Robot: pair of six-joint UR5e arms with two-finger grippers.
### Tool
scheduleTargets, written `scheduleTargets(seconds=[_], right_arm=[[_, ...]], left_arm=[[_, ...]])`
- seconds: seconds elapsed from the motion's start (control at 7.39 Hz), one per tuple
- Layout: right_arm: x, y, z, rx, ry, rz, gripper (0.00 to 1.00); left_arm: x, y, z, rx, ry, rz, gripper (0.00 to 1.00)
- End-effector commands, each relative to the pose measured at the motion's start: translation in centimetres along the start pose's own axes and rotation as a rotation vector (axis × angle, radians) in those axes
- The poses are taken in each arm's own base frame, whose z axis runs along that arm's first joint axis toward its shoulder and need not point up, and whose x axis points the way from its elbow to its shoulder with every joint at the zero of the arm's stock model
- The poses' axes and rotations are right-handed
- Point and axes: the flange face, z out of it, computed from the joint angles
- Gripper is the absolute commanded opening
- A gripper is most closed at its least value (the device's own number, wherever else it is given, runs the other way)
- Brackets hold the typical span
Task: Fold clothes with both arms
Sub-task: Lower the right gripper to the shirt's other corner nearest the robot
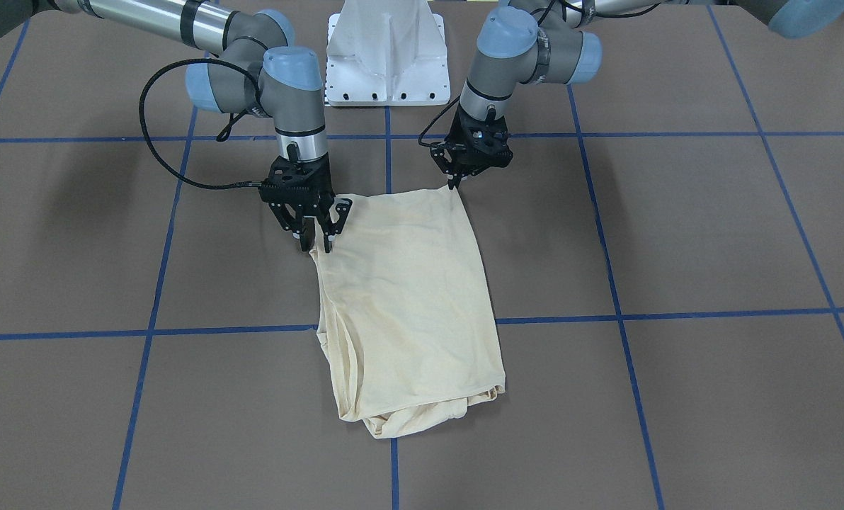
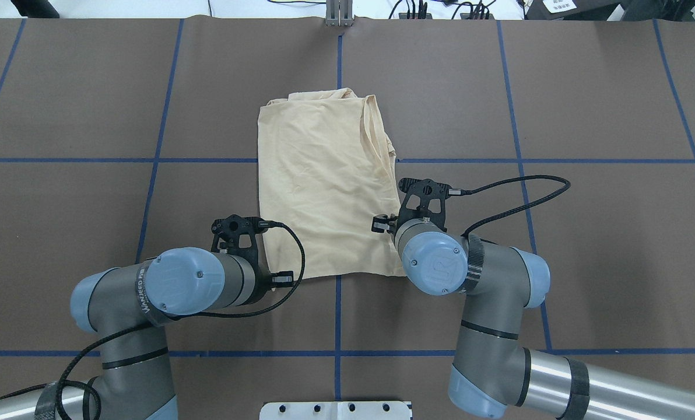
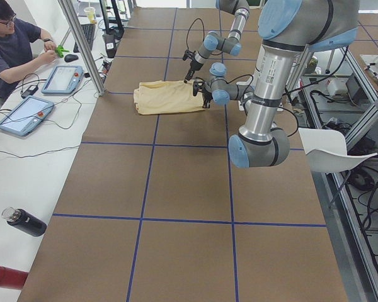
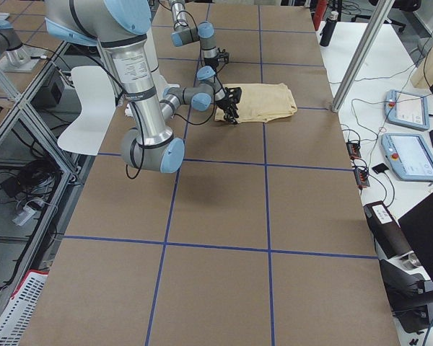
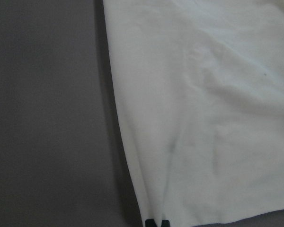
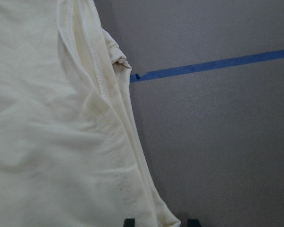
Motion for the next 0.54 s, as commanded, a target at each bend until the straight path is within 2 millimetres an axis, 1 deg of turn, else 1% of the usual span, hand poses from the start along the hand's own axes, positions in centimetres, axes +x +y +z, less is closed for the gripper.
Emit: scheduleTargets(seconds=[0.0, 0.14, 0.41], right_arm=[[-0.48, 0.07, -0.09, 0.007, -0.004, 0.000, 0.15], [-0.57, 0.03, -0.14, 0.009, -0.005, 0.003, 0.00], [-0.68, 0.19, -0.30, 0.006, -0.009, 0.001, 0.00]], left_arm=[[0.09, 0.00, -0.02, -0.001, 0.001, 0.000, 0.00], [0.04, 0.01, -0.05, -0.001, 0.001, 0.000, 0.00], [0.10, -0.08, -0.11, -0.001, 0.003, -0.001, 0.00]])
